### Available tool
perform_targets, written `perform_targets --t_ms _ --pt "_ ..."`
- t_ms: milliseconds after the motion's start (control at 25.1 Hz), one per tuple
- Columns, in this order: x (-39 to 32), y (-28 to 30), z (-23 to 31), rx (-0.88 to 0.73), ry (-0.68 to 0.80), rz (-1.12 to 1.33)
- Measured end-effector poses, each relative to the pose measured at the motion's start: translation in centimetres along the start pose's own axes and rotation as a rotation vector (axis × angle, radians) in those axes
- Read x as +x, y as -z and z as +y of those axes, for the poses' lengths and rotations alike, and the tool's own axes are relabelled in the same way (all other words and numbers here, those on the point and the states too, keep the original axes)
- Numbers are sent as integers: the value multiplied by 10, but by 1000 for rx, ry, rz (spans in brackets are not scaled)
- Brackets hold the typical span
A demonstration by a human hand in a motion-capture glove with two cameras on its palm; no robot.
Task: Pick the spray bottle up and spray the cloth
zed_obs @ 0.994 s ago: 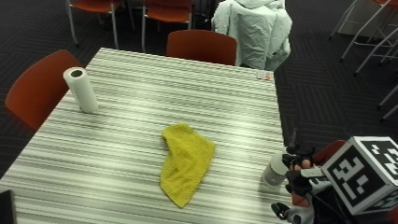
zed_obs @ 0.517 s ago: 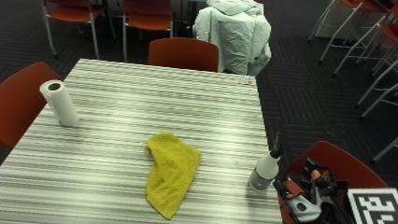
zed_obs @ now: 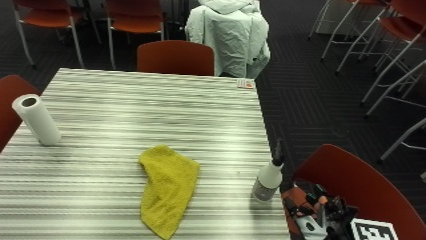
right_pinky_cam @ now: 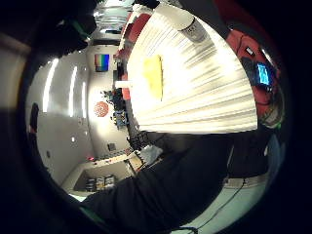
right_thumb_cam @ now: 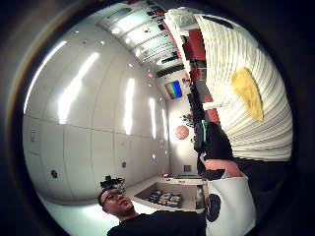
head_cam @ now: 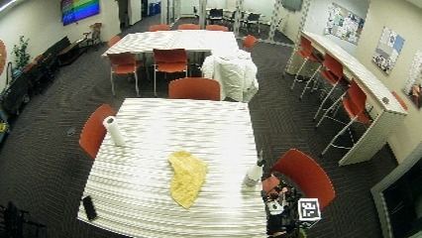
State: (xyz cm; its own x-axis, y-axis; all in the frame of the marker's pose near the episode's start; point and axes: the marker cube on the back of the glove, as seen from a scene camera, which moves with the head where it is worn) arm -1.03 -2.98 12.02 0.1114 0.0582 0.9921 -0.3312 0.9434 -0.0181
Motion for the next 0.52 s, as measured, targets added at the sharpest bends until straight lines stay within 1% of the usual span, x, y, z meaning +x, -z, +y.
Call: perform_targets --t_ms 278,517 --pt "4 -10 -4 -19 11 54" --pt "12 -19 -10 -51 -22 78"
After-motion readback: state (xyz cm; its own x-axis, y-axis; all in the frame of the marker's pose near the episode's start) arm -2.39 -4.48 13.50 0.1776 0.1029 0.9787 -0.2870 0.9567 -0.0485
